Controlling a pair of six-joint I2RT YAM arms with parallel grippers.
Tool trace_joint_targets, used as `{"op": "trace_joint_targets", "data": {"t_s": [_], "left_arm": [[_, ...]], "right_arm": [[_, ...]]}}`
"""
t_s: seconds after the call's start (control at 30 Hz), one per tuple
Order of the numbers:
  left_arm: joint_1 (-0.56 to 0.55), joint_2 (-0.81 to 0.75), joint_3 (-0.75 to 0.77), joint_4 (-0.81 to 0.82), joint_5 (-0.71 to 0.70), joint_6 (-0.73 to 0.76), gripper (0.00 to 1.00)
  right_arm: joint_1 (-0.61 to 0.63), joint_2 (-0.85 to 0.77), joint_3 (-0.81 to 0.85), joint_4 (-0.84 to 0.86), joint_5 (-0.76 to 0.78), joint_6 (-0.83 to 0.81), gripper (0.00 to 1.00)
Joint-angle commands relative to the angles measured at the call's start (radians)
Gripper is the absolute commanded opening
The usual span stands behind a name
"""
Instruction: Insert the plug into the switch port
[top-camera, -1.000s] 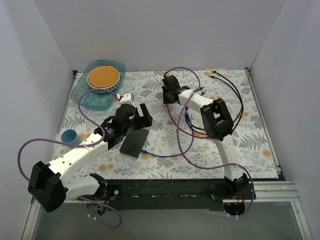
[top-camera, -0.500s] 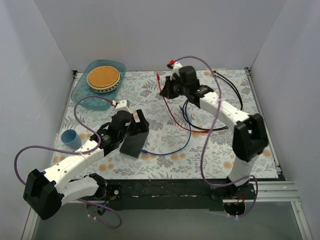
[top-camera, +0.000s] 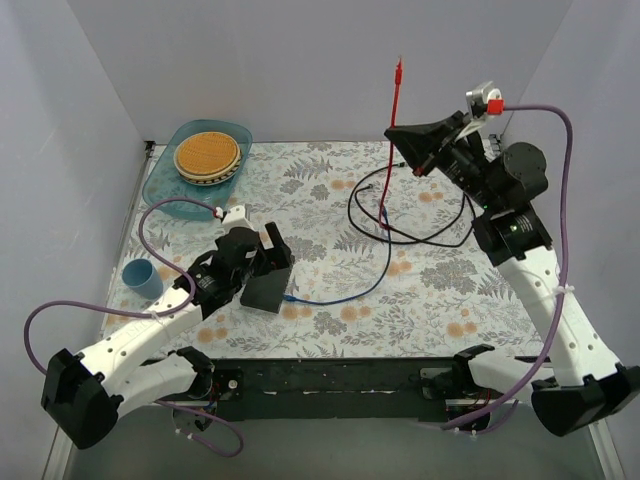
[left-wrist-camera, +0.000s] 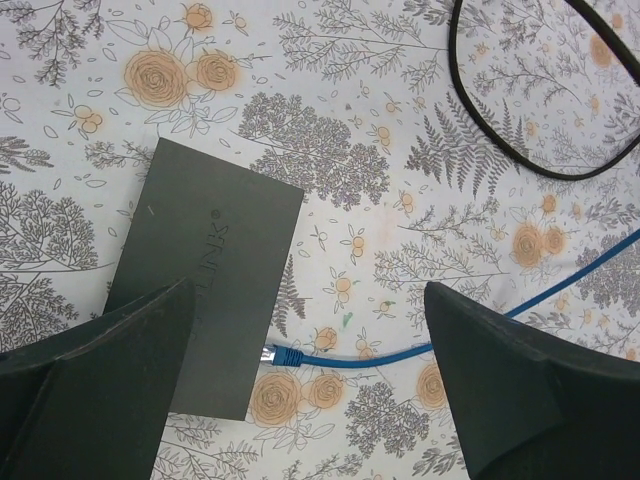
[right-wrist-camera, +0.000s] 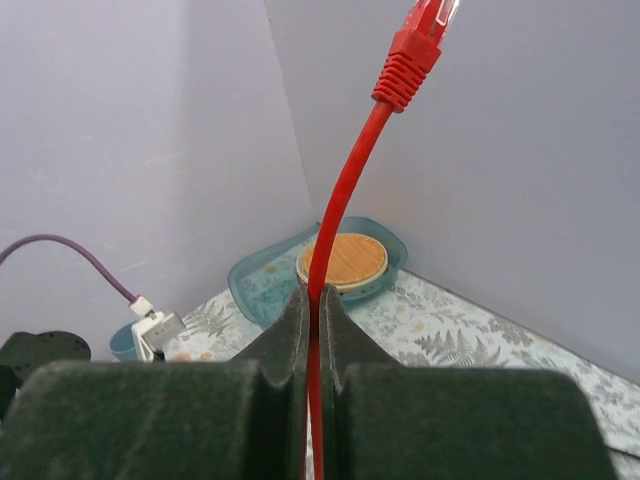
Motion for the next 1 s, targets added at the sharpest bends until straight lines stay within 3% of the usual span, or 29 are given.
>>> {"op": "trace_joint_targets", "data": {"t_s": [0.0,0.1,0.27,0.43,0.57,0.7,0.97], "left_arm": [[0.0,-0.064,-0.021,-0.038,-0.036,-0.028,0.98],[0.002,-0.102,-0.037,-0.029,-0.016,-0.034,0.98],[0.002,-0.136,-0.043,0.013,0.078,-0.02,0.98],[0.002,-0.135,-0.07,0.134,0.205,-0.025,0.98],[0.002,-0.112,-0.116,0.267,0.3,-0.069,0.98],[0.002,-0.064,-0.149,0.431,0.401,-0.129,0.98],[0.002,0.131,-0.058,0.442,0.449,-0.152,0.8]], "right_arm": [[-0.005,-0.121,-0.101,-0.043,0.07,-0.127,0.01],[-0.004,-0.156,-0.167,-0.151,0.066,-0.218,0.01],[-0.004,-0.184,-0.325,-0.234,-0.098,-0.313,0.01],[0.022,-0.168,-0.552,-0.127,-0.313,-0.286,0.01],[0.091,-0.136,-0.738,-0.038,-0.3,-0.273,0.01],[0.2,-0.121,-0.804,0.008,-0.217,-0.266,0.01],[0.323,-0.081,-0.807,0.014,-0.145,-0.276,0.01]]}}
